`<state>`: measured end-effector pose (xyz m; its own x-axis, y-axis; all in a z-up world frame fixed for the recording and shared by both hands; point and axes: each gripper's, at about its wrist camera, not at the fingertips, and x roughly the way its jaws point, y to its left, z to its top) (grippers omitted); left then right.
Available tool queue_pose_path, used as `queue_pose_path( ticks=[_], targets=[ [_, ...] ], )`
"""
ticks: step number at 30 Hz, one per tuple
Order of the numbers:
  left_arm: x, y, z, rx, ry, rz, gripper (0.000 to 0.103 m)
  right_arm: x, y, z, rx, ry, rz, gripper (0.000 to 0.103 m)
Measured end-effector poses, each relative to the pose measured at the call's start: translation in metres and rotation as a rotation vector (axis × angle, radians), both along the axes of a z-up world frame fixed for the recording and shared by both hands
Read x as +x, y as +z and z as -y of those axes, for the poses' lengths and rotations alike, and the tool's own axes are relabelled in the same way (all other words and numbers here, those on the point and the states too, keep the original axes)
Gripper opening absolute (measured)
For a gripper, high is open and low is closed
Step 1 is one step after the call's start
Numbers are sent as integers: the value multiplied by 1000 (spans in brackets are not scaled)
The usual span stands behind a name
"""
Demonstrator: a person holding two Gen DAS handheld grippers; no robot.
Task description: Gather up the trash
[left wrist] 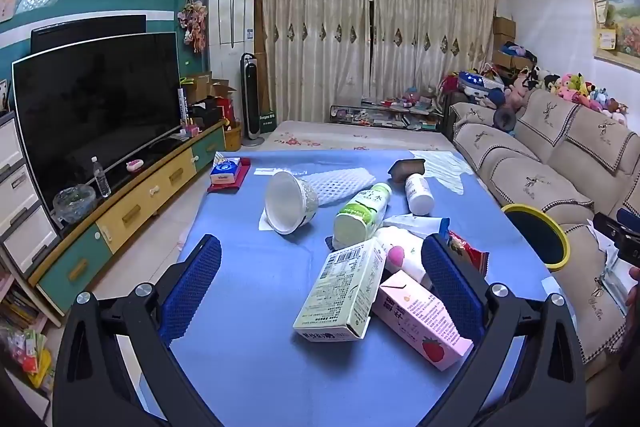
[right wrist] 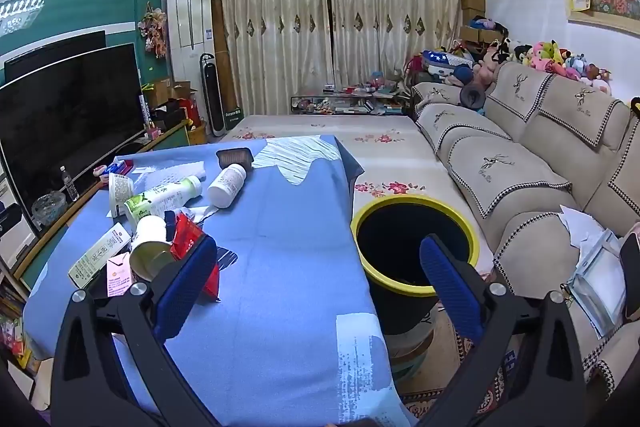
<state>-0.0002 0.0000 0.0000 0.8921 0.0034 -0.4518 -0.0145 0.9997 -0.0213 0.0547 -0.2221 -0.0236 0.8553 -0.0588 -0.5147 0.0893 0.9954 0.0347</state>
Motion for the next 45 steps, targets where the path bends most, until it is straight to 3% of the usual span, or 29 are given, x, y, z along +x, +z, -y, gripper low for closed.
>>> queue_pose_path(
  ticks=[15,45],
  targets=[
    [5,-12,8,14,-10,-30,99,3,-8,-2,4,0,-10,97],
    [14,-8,16,5,-55,-71,99,11,-16,-6,15,11,-31,97]
  ],
)
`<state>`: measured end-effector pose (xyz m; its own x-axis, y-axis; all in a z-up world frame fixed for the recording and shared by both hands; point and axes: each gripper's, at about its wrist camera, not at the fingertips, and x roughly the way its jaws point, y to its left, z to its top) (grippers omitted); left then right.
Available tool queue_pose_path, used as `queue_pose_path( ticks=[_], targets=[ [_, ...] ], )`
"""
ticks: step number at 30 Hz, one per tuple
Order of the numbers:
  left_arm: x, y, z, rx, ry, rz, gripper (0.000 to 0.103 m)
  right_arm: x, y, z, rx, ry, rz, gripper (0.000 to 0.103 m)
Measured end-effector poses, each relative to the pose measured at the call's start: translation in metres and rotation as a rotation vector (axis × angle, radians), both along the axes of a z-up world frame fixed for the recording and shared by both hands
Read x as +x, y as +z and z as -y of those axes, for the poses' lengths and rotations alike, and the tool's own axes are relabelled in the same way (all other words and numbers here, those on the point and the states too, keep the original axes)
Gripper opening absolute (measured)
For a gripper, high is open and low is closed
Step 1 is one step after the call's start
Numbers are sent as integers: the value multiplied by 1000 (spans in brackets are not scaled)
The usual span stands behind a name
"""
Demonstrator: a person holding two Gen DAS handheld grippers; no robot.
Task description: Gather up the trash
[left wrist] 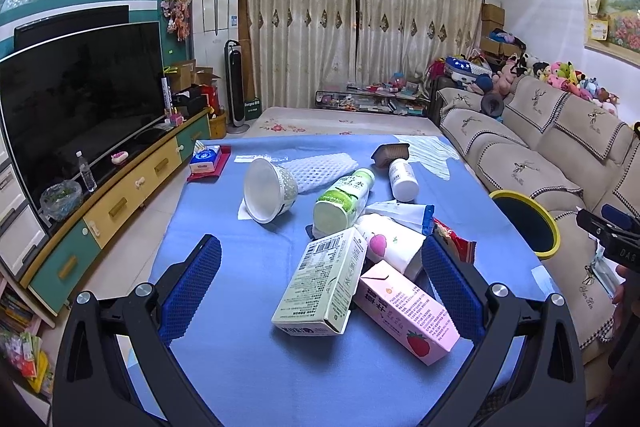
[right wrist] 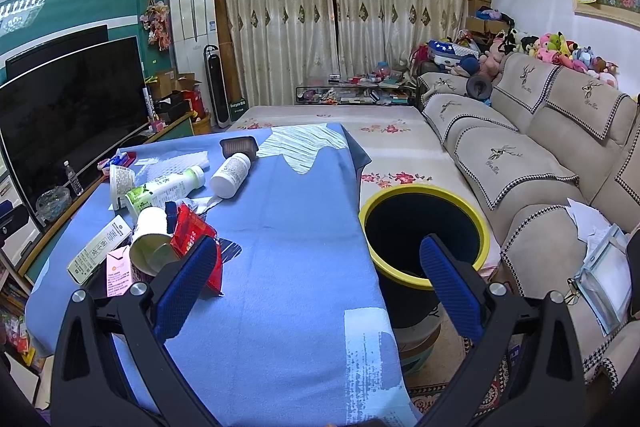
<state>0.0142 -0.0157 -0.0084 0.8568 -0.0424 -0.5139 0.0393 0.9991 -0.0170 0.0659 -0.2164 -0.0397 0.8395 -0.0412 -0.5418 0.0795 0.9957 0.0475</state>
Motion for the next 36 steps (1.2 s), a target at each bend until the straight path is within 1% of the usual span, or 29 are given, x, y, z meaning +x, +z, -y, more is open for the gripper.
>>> queue_pose_path(
  ticks=[17,36],
  targets=[
    [6,-9,3,0,-9,-21,99,3,-6,2,8,3,-20,97],
    [9,-11,6,3,-15,-26,99,5,-7,4,12,3,-30,97]
  ],
)
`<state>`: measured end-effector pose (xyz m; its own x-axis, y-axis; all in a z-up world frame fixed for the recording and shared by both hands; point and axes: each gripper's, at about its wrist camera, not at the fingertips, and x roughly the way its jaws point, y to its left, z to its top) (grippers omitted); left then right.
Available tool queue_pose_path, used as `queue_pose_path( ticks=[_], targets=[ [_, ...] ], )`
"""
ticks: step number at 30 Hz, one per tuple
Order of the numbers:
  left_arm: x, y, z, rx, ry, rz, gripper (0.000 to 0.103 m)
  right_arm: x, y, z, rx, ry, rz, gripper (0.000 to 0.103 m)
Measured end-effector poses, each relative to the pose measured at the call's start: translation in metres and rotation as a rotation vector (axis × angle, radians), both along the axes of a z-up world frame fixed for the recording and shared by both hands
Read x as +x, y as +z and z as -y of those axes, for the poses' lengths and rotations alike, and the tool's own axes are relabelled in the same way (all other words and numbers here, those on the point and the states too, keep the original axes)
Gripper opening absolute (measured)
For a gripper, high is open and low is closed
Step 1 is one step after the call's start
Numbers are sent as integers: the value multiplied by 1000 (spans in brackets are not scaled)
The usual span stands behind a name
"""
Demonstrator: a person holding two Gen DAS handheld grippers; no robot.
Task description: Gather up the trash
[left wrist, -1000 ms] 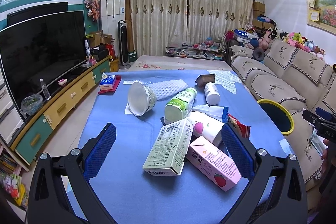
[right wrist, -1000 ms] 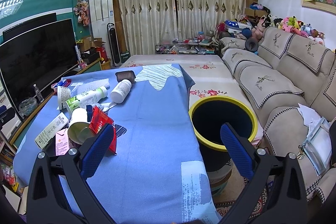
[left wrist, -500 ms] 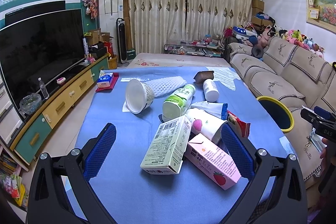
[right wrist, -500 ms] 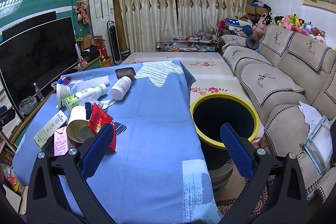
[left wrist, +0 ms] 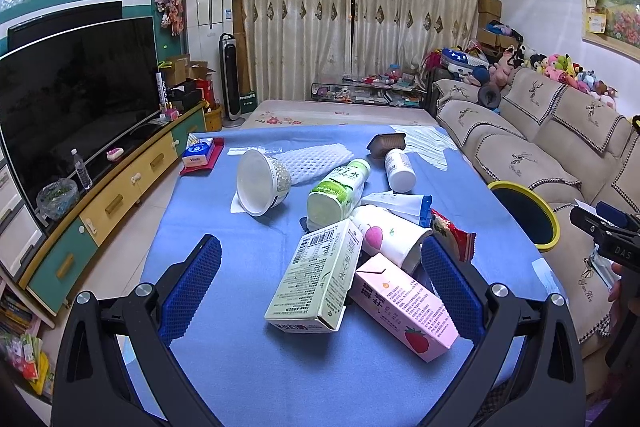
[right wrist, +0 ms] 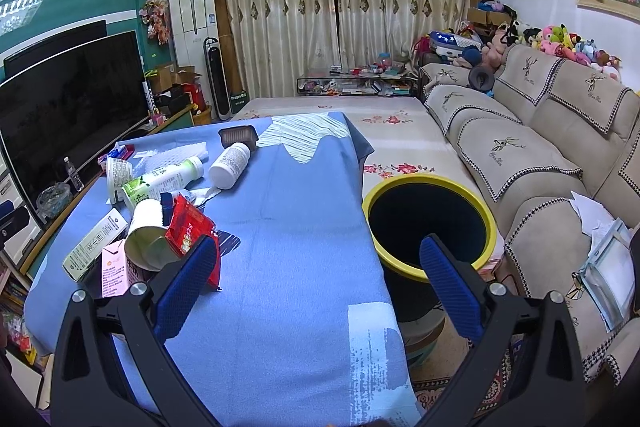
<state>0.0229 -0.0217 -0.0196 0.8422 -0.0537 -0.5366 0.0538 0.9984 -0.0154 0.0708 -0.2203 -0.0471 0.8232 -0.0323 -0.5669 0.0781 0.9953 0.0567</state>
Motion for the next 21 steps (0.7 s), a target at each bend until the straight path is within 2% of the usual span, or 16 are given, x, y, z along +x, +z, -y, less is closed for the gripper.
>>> queue_pose_path(
  ticks=[21],
  targets=[
    [1,-3,1,-4,3,-3,99,1,-6,-2,0,11,-13,97]
  ],
)
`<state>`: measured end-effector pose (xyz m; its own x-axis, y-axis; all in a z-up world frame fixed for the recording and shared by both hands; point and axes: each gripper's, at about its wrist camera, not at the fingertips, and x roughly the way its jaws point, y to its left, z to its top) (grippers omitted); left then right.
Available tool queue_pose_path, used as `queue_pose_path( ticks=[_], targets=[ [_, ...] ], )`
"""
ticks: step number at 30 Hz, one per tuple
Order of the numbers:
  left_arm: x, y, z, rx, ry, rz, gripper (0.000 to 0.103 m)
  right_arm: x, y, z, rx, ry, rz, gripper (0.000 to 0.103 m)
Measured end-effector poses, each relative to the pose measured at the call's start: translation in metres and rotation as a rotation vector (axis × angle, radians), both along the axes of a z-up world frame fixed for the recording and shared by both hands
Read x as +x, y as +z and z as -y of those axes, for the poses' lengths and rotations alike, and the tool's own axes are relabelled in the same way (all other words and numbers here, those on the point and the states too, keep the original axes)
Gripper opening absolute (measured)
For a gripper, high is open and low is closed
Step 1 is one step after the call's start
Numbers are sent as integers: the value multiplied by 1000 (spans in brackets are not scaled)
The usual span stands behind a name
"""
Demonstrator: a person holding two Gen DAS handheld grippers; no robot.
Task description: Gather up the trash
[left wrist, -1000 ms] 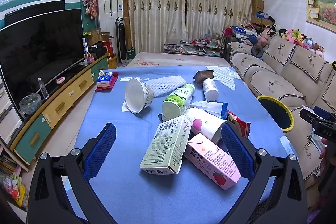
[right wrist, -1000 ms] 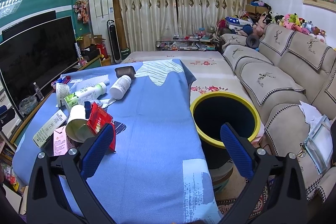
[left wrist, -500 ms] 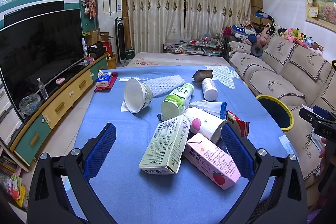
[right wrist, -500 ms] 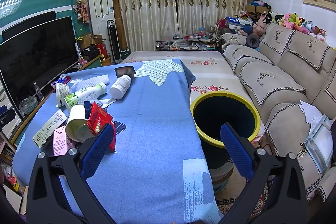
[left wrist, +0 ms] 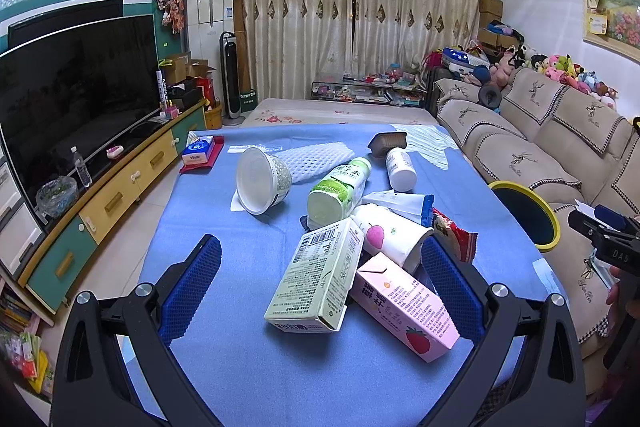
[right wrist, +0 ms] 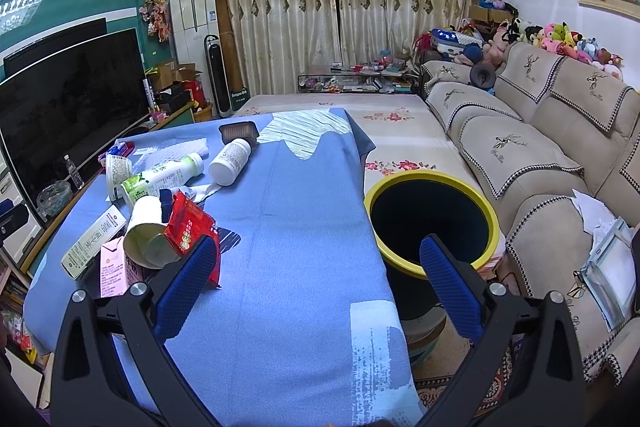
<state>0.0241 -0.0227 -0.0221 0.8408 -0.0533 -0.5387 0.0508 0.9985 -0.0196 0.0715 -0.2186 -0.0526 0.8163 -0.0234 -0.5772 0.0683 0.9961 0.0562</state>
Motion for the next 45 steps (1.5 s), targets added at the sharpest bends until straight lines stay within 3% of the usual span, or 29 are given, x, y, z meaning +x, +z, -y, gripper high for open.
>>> queue_pose_path(
  ticks=[4,17,25,27,29,33,38,45],
  targets=[
    [2,-1,-4,-2,11,-1,99,1,-5,-5,24,51,-11,97],
    [6,2,-32,-14,80,9,99,1,-38,-111,79,541,-91,97],
    [10,-4,-36,-25,72,-13,99,13,-72,-142,49,590,-164,97],
    [12,-5,-36,-26,68,-16,99,17,-80,-148,45,592,-185,92],
    [14,-6,-36,-27,65,-21,99,22,-88,-154,44,596,-211,77],
    [15,-7,-34,-27,63,-24,99,25,-92,-156,55,602,-225,67],
    [18,-11,-31,-24,62,-30,99,27,-90,-154,59,600,-213,40],
    [19,-12,-31,-23,65,-34,99,19,-77,-145,96,611,-162,39]
  ],
)
